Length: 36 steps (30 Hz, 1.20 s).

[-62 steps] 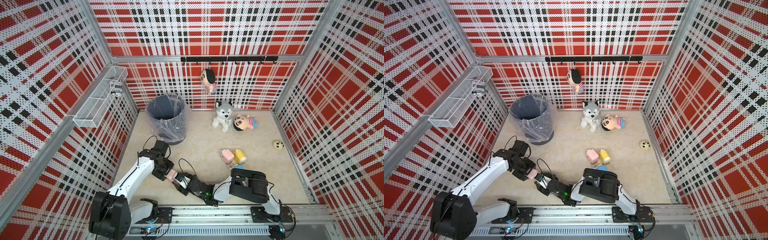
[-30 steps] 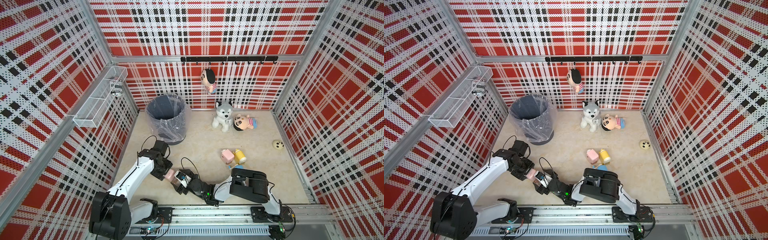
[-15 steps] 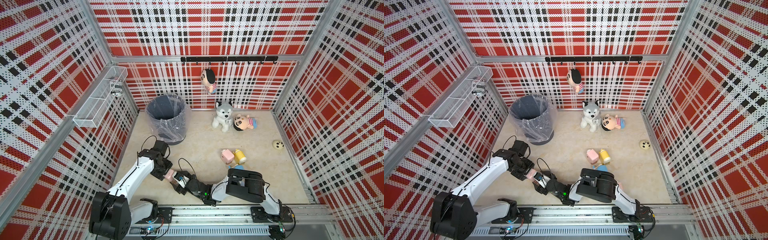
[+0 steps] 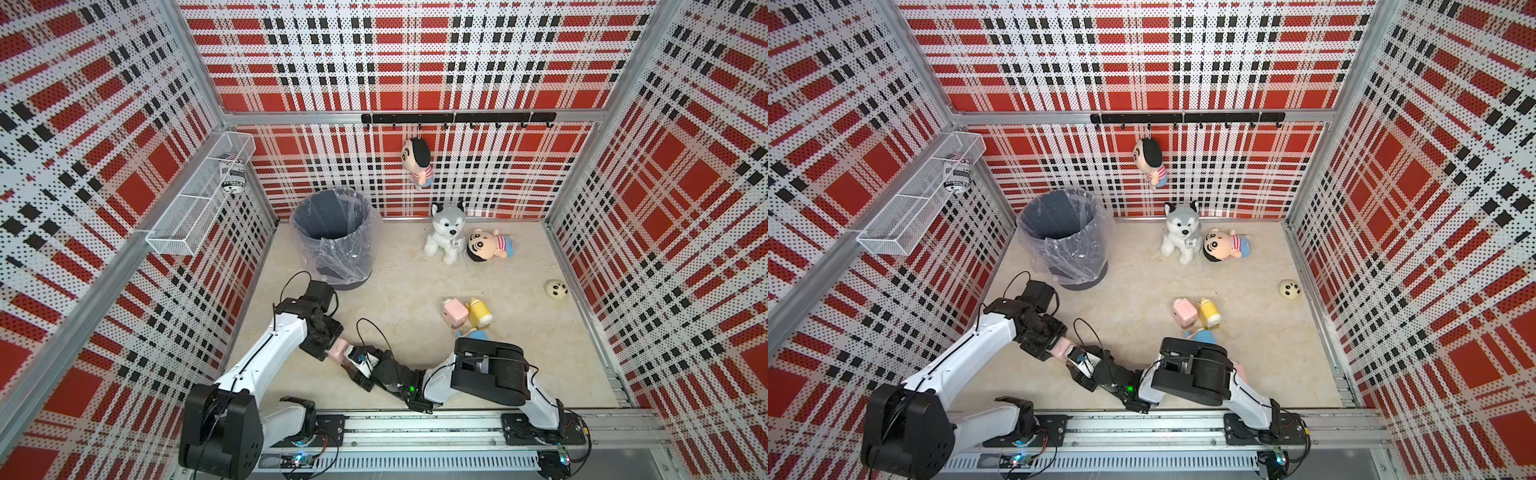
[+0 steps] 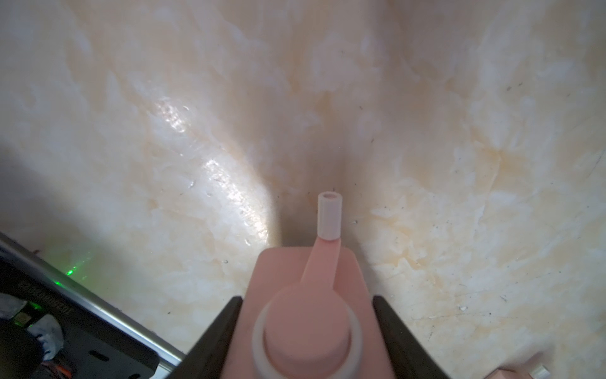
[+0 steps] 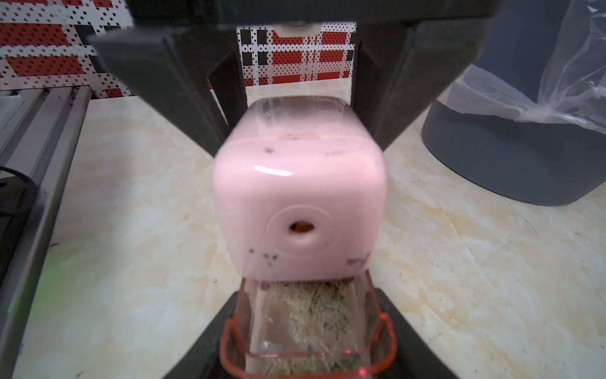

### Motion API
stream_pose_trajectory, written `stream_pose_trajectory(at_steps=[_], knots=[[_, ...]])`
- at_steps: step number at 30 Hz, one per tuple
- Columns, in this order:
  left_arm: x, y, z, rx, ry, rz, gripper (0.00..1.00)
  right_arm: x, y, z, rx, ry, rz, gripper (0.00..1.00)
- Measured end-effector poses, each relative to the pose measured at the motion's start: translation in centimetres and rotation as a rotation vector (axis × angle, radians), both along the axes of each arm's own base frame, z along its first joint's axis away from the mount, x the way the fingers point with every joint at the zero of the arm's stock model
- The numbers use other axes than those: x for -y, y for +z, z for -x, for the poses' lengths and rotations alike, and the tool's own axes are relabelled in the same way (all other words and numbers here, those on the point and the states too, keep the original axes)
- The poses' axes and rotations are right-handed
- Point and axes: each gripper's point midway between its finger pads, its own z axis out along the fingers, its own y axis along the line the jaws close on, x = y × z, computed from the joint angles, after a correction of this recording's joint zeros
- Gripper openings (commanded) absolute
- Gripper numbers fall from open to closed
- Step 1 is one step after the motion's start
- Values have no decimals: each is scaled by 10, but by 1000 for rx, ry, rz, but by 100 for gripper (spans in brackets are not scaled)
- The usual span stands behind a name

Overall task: Take out the pencil sharpener tray and clean the shavings
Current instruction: Open the container of the pencil sharpener, then place the pencil sharpener at the center of the board.

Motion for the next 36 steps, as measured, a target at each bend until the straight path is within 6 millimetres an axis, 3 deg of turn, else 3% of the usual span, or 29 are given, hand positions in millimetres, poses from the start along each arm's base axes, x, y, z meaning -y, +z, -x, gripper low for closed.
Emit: stream_pose_trajectory(at_steps=[11,19,27,36], knots=[[-56,3,-3,-3,107,-120,62,21,-11,5,-23,-3,41,51],[-91,6,-11,-5,159,-192,71,20,9,4,-33,-15,8,52],[-102,3,-15,-6,165,-212,77,11,28,-1,-42,-34,9,51],[-103,12,-16,36,158,-220,82,2,66,-11,-57,-49,-24,51]])
